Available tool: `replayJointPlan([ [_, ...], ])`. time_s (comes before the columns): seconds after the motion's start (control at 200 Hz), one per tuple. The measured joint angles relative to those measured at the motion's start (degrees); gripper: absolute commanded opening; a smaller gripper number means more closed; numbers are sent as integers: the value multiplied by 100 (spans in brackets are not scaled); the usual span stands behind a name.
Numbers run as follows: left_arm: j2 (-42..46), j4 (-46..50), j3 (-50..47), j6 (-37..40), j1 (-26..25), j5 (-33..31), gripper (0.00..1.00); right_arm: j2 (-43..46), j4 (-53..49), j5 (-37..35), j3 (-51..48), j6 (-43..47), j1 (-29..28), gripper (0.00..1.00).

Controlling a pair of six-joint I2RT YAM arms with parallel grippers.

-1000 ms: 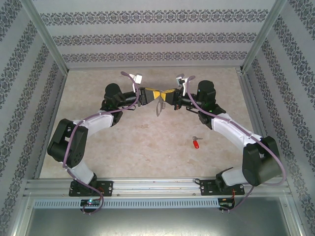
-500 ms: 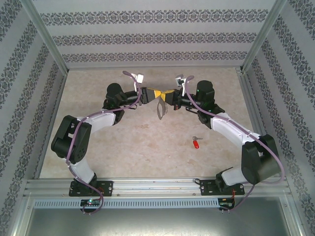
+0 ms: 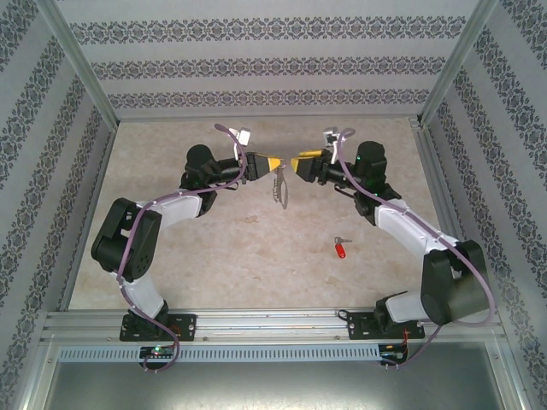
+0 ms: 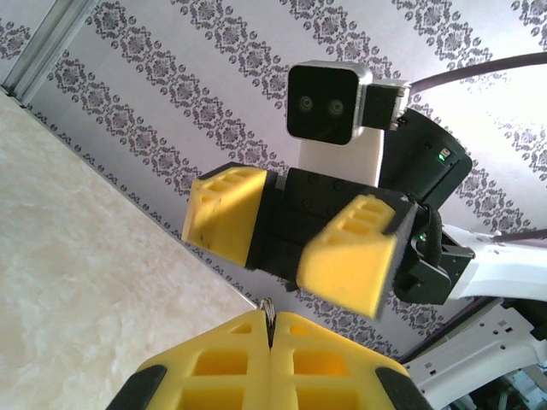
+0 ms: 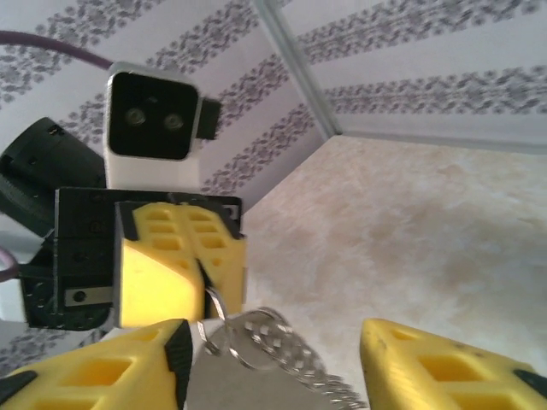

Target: Put the keys on the keyring

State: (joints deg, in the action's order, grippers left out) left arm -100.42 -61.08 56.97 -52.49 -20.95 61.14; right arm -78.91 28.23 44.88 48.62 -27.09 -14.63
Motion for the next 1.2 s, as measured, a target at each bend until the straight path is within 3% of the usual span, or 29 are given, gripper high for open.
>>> replayJointPlan([
  [0.205, 22, 737, 181, 820, -4, 105, 0, 282, 87, -184, -358, -199, 367, 57],
  [0.535, 741, 3707, 658, 3960, -199, -205, 0, 291, 297, 92, -518, -365, 372, 54],
  [0.675, 778, 4321, 940, 4865, -310, -175, 0, 179, 492, 352, -518, -391, 321, 53],
  [1.199, 361, 4887, 1331, 5381, -310, 295, 0, -37, 479, 1220, -409, -258, 11, 47],
])
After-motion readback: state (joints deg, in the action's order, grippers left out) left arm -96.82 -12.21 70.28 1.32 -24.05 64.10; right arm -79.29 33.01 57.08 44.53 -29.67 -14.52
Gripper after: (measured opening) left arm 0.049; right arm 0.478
